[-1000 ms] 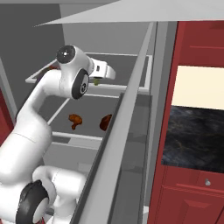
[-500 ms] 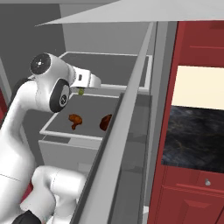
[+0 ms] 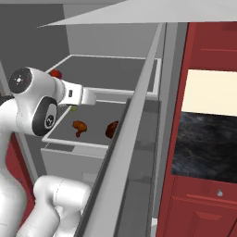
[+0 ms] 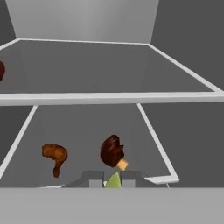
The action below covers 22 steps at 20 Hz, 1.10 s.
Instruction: Gather the bell pepper and lemon wedge from the fridge and place them on a tray on the dining counter. Then gather the steak and chicken drumstick from the fridge and place them on the other tray.
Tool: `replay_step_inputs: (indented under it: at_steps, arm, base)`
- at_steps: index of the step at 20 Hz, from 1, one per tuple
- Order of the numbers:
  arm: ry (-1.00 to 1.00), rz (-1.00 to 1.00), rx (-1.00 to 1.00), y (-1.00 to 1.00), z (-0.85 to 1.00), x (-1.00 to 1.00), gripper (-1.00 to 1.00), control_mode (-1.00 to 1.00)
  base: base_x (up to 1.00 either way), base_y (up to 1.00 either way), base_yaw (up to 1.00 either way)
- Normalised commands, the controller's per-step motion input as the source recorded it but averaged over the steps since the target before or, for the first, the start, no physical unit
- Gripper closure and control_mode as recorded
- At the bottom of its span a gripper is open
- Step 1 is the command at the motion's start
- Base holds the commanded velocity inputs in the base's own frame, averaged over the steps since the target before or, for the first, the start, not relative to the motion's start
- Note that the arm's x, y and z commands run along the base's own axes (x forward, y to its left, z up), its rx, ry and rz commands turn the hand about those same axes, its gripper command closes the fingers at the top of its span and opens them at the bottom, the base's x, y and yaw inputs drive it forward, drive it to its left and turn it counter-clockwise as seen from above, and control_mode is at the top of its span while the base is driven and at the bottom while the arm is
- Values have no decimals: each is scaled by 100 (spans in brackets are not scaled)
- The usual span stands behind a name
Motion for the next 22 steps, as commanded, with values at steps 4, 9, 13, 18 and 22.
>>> replay_step_inputs:
  at_steps: [4,9,13,18,22]
  arm:
    - [0,0,0,5,0,-62,100,-100]
    - [0,0,0,4,0,-24,100,100]
    - [0,0,0,0,0,0,100,100]
    - [0,0,0,0,0,0,100,100]
    - [0,0,0,0,0,0,100,100]
  base:
    - [0,0,0]
    - [-41,8,1]
    - [-84,15,1]
    - [-95,19,0]
    - [-86,37,0]
